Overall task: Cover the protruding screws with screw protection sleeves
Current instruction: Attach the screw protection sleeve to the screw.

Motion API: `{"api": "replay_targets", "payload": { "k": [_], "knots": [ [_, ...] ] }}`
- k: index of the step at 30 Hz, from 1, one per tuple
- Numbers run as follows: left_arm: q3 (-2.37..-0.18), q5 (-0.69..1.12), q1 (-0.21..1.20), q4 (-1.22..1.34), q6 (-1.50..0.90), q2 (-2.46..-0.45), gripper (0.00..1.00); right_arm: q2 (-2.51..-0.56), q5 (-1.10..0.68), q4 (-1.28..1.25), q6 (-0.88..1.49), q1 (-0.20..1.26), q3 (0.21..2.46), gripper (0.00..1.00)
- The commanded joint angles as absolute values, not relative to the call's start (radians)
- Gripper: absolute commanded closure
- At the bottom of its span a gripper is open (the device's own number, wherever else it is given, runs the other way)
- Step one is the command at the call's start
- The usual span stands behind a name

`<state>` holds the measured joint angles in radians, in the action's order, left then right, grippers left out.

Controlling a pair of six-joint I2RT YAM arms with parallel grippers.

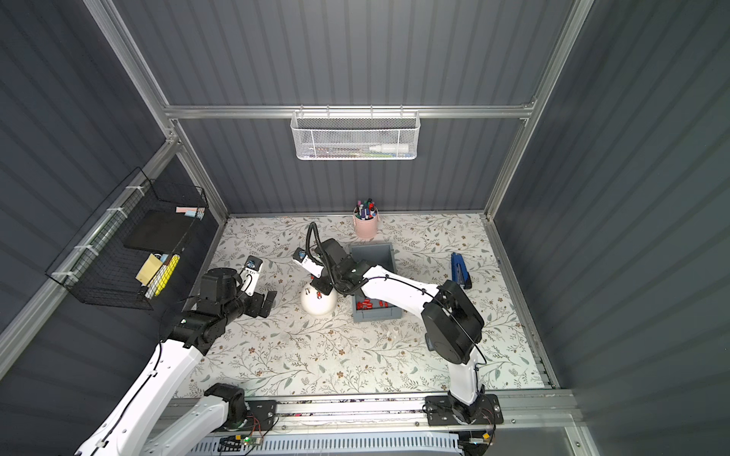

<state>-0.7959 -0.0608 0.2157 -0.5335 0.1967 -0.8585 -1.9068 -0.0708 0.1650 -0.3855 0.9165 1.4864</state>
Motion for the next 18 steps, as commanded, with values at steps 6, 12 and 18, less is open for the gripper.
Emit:
{"api": "replay_targets", "payload": {
  "k": [6, 12, 18],
  "knots": [
    [-0.791, -0.05, 0.215, -0.555, 0.184, -0.859, 0.01, -1.932, -0.071, 0.188, -0.419, 0.928, 1.505, 0.96],
    [-0.791, -0.047, 0.215, -0.555, 0.181, -0.864, 0.0, -1.934, -0.03, 0.188, -0.443, 0.933, 1.504, 0.96],
    [-0.791, -0.048, 0.215, -0.555, 0.181, -0.862, 0.0, -1.932, -0.004, 0.174, -0.452, 0.936, 1.505, 0.96]
  ]
}}
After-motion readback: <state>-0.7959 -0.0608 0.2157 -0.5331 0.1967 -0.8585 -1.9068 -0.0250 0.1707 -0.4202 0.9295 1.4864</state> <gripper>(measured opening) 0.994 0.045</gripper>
